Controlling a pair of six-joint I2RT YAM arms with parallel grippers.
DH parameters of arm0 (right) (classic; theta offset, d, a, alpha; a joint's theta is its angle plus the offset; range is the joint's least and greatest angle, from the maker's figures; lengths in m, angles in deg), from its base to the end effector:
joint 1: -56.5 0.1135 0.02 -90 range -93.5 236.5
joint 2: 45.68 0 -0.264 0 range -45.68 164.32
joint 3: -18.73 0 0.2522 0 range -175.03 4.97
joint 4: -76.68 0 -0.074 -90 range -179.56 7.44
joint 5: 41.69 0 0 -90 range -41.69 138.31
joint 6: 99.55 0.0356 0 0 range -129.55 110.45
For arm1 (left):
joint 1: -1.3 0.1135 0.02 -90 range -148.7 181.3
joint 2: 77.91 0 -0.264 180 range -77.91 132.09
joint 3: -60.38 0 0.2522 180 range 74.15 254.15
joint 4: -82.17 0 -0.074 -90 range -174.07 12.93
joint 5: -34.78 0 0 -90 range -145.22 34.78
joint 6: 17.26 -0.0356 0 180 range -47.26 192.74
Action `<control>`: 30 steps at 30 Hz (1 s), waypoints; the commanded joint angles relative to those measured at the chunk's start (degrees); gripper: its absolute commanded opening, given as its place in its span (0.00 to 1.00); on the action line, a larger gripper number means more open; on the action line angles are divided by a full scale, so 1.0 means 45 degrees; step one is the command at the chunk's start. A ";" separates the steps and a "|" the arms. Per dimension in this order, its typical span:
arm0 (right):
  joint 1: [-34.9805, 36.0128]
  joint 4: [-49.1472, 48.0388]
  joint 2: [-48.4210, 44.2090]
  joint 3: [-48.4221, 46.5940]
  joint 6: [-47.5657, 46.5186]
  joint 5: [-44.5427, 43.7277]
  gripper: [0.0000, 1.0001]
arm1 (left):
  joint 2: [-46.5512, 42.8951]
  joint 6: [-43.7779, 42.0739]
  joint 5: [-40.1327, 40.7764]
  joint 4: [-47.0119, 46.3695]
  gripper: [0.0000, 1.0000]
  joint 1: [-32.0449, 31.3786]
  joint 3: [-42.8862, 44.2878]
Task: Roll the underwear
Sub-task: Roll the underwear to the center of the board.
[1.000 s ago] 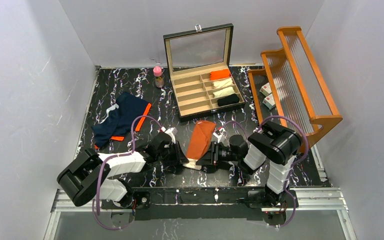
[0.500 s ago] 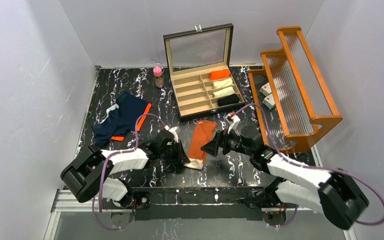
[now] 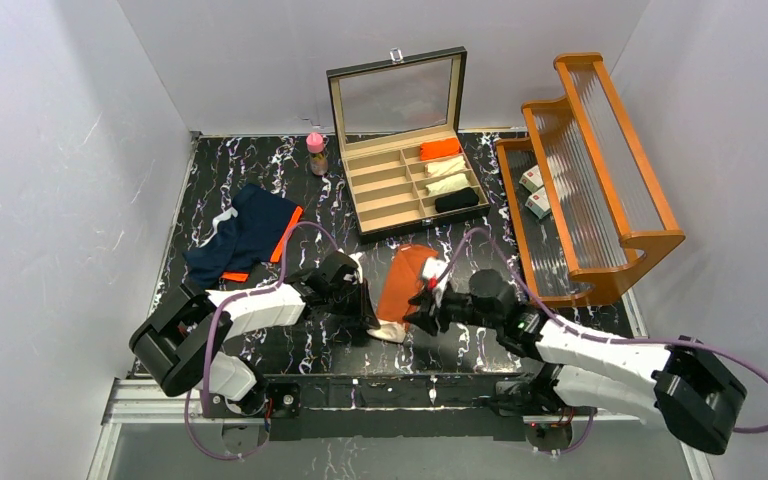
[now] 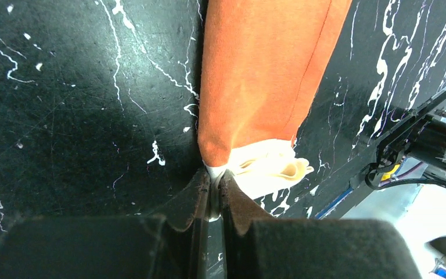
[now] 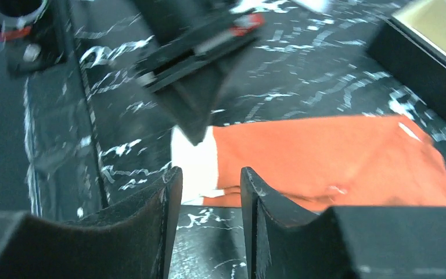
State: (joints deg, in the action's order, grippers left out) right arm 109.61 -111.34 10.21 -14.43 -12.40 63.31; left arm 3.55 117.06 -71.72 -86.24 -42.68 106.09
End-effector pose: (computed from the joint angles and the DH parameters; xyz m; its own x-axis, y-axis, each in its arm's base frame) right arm 0.1183 0.1730 0.2071 -0.1064 -0.2217 -0.9693 -0.9292 0.3690 0.0175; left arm 0.1792 -0.1870 0.1477 -0.9405 -0.0233 -0.3389 0.2057 0.7548 -0.6229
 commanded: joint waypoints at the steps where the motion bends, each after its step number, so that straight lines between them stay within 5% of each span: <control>1: 0.2819 -0.0306 0.1038 -0.0174 -0.5151 -0.1772 0.48 | 0.0217 -0.0349 -0.0100 0.1544 0.00 -0.0069 0.0166; 11: 0.5117 -0.2186 0.3817 -0.0456 -0.7419 -0.3228 0.48 | 0.0027 -0.0229 -0.0025 0.1476 0.00 -0.0069 -0.0039; 30: 0.5202 -0.2391 0.5760 -0.0279 -0.7677 -0.5084 0.46 | -0.0323 -0.0370 -0.0138 0.1454 0.00 -0.0069 -0.0286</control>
State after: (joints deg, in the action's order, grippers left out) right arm 133.01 -122.77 35.10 -15.05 -48.12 42.11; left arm 3.08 116.74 -72.48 -83.75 -42.68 106.40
